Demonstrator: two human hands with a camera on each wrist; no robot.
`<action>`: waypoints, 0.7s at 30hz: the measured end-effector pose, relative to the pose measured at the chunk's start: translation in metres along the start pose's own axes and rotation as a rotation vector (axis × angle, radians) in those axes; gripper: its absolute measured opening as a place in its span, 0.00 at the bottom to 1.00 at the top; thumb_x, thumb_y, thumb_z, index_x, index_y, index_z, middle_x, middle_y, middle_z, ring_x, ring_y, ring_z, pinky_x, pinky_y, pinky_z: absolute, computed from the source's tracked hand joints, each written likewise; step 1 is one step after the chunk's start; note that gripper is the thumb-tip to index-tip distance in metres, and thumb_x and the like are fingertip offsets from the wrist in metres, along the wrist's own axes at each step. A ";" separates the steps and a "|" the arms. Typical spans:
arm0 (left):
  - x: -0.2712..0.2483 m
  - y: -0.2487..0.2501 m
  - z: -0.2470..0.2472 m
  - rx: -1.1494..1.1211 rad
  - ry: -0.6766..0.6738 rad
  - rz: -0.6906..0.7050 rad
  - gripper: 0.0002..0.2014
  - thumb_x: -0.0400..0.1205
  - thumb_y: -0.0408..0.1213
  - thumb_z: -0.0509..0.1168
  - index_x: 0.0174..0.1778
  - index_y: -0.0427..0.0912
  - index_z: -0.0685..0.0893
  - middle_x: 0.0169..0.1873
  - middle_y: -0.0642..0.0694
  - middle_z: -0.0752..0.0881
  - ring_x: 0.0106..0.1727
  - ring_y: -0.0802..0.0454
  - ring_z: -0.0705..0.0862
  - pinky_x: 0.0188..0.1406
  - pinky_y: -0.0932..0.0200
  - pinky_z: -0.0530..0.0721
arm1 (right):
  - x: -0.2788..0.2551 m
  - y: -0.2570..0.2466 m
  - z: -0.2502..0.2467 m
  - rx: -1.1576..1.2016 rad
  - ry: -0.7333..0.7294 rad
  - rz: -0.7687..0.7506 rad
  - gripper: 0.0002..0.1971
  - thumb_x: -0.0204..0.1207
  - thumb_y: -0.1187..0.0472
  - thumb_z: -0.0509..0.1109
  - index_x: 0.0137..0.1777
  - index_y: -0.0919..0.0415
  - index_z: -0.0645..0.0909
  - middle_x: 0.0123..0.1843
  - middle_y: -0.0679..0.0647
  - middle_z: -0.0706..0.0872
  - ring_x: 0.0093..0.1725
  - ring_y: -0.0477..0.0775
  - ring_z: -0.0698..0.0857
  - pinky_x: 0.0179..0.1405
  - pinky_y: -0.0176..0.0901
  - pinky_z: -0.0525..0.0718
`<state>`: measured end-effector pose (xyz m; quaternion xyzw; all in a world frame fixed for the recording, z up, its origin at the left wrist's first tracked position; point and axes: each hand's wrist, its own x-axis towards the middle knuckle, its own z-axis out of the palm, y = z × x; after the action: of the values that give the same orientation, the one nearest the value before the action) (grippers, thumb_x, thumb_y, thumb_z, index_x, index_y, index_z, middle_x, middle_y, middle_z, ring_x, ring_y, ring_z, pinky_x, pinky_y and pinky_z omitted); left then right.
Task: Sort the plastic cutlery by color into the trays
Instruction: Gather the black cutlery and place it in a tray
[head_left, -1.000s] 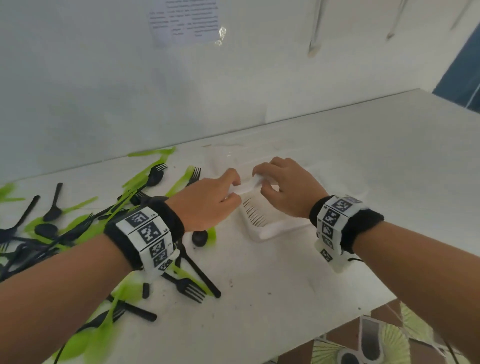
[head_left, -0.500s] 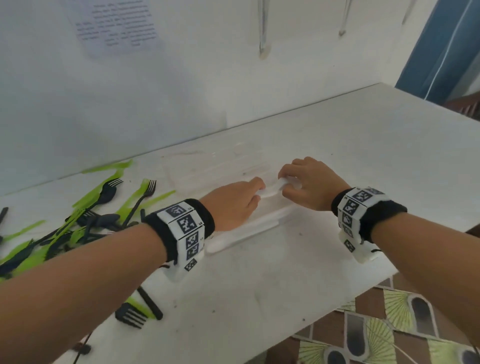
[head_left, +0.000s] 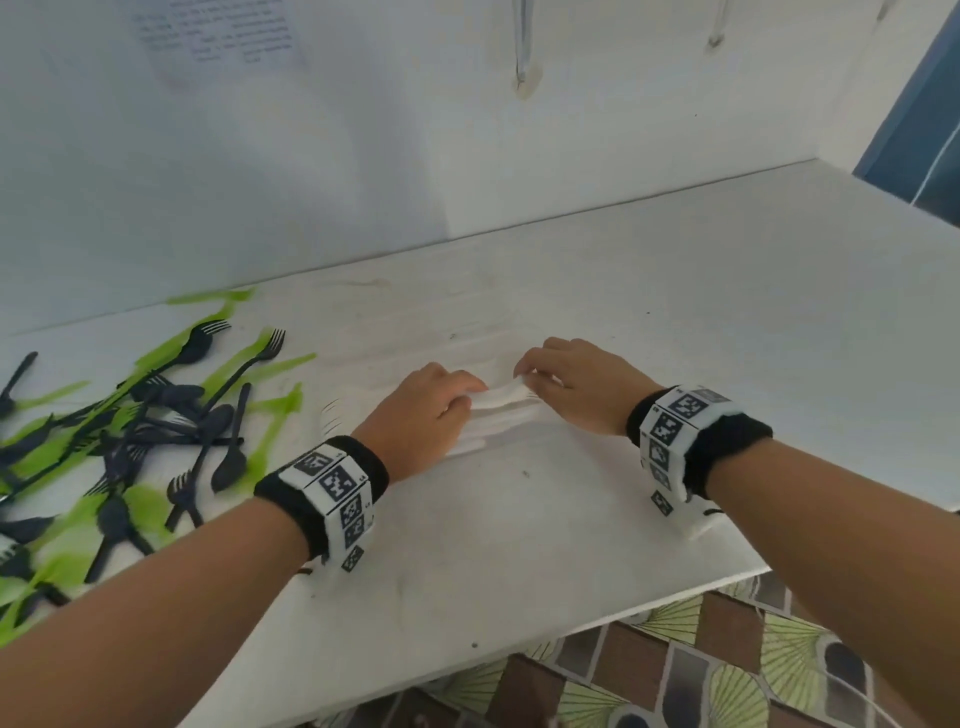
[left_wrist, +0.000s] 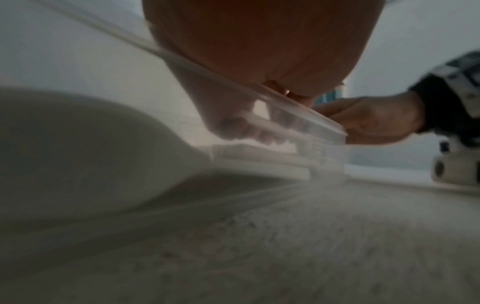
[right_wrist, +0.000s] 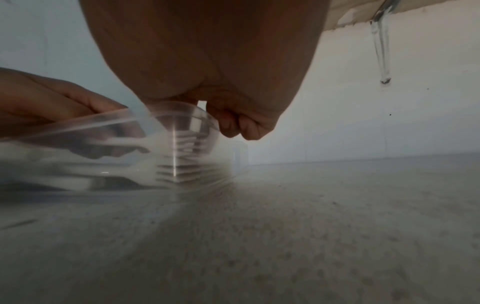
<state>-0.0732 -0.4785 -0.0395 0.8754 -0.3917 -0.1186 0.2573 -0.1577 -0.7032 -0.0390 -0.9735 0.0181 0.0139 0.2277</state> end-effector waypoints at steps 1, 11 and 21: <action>0.002 0.001 0.000 -0.002 -0.006 -0.008 0.15 0.90 0.39 0.56 0.69 0.53 0.84 0.49 0.54 0.77 0.54 0.56 0.78 0.56 0.60 0.72 | 0.000 0.001 -0.001 -0.001 -0.005 -0.007 0.13 0.90 0.50 0.54 0.66 0.41 0.79 0.55 0.45 0.80 0.55 0.51 0.78 0.55 0.48 0.75; 0.008 0.004 -0.003 -0.016 0.023 -0.005 0.10 0.88 0.41 0.64 0.56 0.54 0.92 0.43 0.61 0.80 0.51 0.65 0.74 0.65 0.56 0.69 | 0.003 0.000 -0.010 0.006 -0.043 -0.031 0.11 0.85 0.51 0.60 0.60 0.40 0.81 0.53 0.45 0.79 0.54 0.49 0.77 0.53 0.46 0.73; 0.008 0.000 -0.002 -0.137 0.028 -0.059 0.06 0.84 0.42 0.71 0.50 0.55 0.94 0.41 0.63 0.88 0.44 0.65 0.83 0.48 0.71 0.77 | 0.008 -0.009 -0.011 -0.011 -0.046 -0.022 0.10 0.84 0.51 0.59 0.50 0.44 0.82 0.48 0.46 0.82 0.53 0.53 0.74 0.54 0.51 0.76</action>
<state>-0.0669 -0.4836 -0.0375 0.8685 -0.3531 -0.1400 0.3184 -0.1496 -0.7007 -0.0252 -0.9743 0.0021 0.0337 0.2227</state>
